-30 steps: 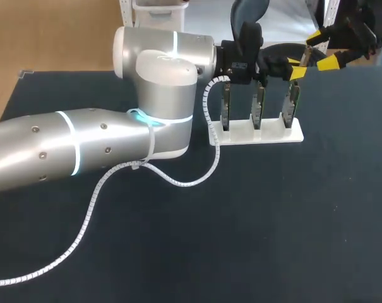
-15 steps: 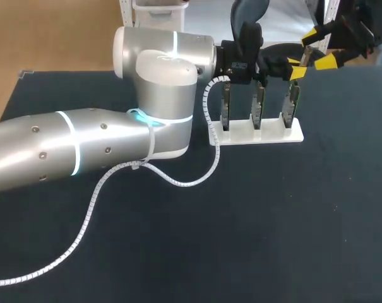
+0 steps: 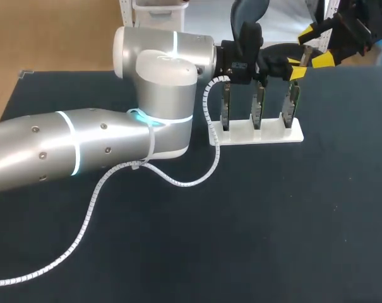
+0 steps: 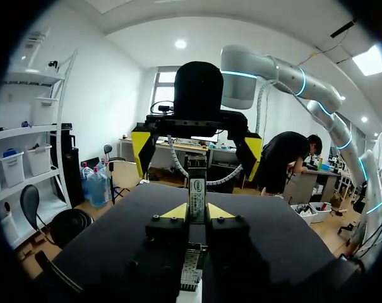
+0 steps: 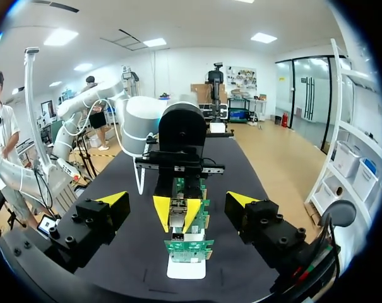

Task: Pick up the optical module with the left hand, and insert it into the network port with the right hand.

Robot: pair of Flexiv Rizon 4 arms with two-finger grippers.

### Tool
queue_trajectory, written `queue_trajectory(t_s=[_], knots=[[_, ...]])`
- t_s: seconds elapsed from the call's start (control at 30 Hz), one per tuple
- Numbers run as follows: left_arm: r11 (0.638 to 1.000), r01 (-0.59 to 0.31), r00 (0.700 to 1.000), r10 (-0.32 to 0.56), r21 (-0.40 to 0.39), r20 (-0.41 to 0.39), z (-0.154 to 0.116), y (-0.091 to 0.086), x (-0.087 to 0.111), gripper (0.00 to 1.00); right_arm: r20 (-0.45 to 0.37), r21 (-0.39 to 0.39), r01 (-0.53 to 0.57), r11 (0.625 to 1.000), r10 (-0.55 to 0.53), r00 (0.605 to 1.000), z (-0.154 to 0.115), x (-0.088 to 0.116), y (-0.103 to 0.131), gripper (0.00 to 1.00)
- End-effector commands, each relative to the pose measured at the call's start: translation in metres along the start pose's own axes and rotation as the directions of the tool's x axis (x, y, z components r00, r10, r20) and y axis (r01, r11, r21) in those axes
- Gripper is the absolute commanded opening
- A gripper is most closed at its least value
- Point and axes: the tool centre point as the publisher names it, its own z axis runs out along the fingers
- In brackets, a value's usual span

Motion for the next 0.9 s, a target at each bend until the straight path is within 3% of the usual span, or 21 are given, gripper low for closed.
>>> queue_trajectory(t_s=[0.03,0.63,0.67,0.73,0.9], knots=[[1.000,0.000,1.000,0.000,0.001,-0.001,0.0013,0.0015,0.0000,0.00,-0.001,-0.003,-0.001,1.000,0.001,1.000,-0.0004,-0.0001,-0.0021,1.00],[1.000,0.000,1.000,0.000,0.001,-0.001,0.0013,0.0015,0.0000,0.00,-0.003,-0.005,-0.005,1.000,0.005,1.000,-0.0001,-0.0017,-0.0078,1.00],[1.000,0.000,1.000,0.000,0.001,-0.001,0.0013,0.0015,0.0000,0.00,0.000,-0.011,-0.003,1.000,0.003,1.000,0.0000,-0.0017,-0.0079,0.49],[1.000,0.000,1.000,0.000,0.001,-0.001,0.0013,0.0015,0.0000,0.00,-0.003,-0.012,0.002,1.000,-0.002,1.000,0.0002,-0.0018,-0.0082,0.00],[1.000,0.000,1.000,0.000,0.001,-0.001,0.0013,0.0015,0.0000,0.00,-0.006,-0.010,0.003,1.000,-0.003,1.000,0.0006,-0.0016,-0.0089,0.00]])
